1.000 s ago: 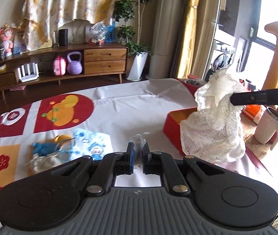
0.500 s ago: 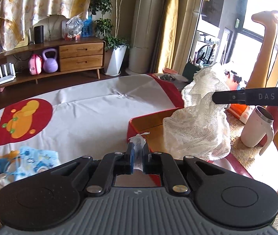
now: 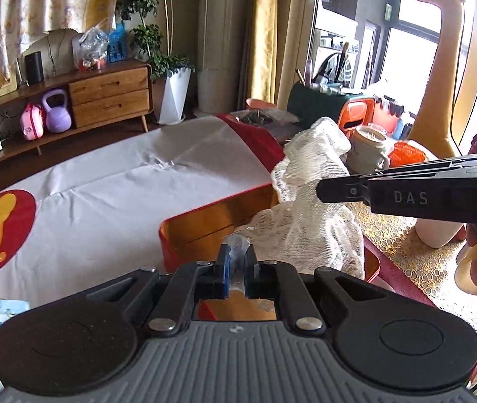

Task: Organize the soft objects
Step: 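Carry the mesh cloth with the right tool while the left tool carries the clear bag to the red tin, then open the right tool over the red tin while the left tool releases the clear bag inside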

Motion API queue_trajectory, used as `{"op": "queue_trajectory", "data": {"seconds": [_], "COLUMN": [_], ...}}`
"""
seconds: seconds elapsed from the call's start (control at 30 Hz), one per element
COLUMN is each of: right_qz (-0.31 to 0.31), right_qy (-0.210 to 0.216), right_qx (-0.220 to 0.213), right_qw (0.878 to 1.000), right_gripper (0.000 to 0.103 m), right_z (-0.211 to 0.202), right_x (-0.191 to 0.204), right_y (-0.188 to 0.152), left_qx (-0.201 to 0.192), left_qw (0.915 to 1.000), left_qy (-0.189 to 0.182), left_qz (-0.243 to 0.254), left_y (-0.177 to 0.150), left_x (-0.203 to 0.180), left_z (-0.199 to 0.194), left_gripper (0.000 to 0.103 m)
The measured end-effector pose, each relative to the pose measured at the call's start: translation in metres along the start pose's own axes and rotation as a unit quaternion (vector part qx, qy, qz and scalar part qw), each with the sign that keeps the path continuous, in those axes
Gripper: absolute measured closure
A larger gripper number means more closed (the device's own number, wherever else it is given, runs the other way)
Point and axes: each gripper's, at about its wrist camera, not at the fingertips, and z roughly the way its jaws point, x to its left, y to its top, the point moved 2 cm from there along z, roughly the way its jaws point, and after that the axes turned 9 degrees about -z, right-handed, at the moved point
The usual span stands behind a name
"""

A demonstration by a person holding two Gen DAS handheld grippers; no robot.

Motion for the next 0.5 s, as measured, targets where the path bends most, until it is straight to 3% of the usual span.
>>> {"op": "queue_trajectory", "data": {"seconds": [0.5], "right_qz": [-0.012], "right_qy": [0.038], "right_qx": [0.084], "right_qw": [0.996], "right_gripper": [0.101], "right_z": [0.045], "right_x": [-0.011], "right_y": [-0.043], "left_qx": [0.066], "left_qw": [0.9977], "left_qy": [0.012], "left_qz": [0.004], "left_y": [-0.012], "left_x": [-0.008], "left_z": [0.079], "left_gripper": [0.095]}}
